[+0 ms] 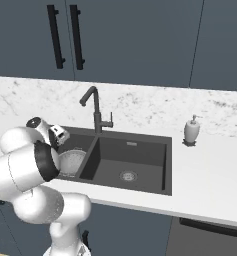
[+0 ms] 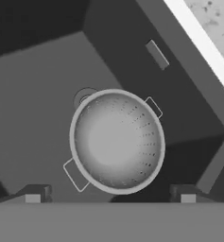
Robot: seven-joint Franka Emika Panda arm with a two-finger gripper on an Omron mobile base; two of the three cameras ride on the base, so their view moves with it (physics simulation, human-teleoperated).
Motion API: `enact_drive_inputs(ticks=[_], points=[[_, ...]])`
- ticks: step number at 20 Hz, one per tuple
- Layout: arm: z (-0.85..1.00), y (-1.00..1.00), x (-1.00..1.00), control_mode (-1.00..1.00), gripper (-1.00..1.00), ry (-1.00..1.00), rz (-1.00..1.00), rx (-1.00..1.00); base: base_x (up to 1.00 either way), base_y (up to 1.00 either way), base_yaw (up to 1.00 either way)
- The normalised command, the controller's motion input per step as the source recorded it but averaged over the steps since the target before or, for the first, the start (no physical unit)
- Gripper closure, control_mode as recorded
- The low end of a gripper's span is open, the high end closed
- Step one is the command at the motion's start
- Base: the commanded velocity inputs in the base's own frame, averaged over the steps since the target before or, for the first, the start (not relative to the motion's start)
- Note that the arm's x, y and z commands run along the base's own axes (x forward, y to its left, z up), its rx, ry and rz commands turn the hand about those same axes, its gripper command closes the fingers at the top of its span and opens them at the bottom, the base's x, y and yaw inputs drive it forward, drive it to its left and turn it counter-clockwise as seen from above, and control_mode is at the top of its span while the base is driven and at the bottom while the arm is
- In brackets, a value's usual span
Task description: Put the colander in the sink, put the banana, tangerine in the colander, and turn on the sink faucet and pour water over the colander.
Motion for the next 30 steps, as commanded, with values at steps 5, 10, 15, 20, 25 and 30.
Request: enact_drive_inputs(ticks=[5,10,15,20,25,30], points=[[0.56,0.00,-0.60,-1.00,-1.00,0.04,-0.29,0.13,0.00,0.00,0.00],[0.26,0.03,-0.73,-1.00,-1.00,0.00,-0.32,0.17,0.00,0.00,0.00],[0.40,0.37,-0.53,-1.00,-1.00,0.00,-0.29,0.16,0.00,0.00,0.00],[0.43,0.59,-0.42,-1.00,-1.00,0.00,-0.24,0.15,0.00,0.00,0.00],[0.31,0.64,-0.11,-1.00,-1.00,0.00,-0.13,0.17,0.00,0.00,0.00],[0.09,0.80,0.01,-1.00,-1.00,0.07,0.00,0.17,0.00,0.00,0.00]])
